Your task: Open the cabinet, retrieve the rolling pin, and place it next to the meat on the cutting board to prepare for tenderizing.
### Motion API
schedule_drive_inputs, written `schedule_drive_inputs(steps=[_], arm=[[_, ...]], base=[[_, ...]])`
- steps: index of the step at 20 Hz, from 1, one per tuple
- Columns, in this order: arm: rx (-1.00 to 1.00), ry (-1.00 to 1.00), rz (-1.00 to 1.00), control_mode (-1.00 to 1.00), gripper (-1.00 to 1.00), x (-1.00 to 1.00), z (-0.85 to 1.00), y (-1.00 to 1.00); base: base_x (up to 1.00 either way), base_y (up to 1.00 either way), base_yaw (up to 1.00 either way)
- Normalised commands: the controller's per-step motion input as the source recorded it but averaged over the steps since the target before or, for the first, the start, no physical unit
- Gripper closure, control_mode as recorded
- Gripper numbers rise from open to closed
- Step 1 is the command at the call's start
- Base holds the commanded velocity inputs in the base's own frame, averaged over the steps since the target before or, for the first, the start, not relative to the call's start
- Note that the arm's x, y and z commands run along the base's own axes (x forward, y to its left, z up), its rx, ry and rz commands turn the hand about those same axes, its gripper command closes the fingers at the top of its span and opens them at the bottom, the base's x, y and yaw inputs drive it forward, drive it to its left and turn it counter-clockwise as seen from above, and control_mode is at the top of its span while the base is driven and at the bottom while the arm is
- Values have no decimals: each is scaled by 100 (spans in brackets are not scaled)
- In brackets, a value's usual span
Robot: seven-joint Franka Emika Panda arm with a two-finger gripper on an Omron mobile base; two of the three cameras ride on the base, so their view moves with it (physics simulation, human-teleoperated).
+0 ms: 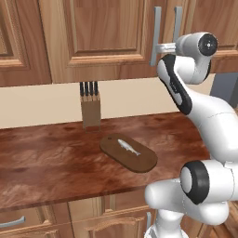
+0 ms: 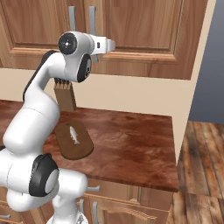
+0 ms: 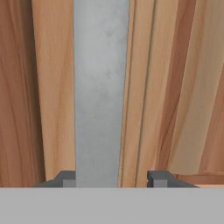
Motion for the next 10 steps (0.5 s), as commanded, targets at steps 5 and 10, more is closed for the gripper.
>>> schedule_drive_inputs(steps=[5,10], arm=[[0,0,0,-100,100,17,-1,8],[0,1,1,-100,100,4,0,4]], base=[[0,0,0],[0,0,0]])
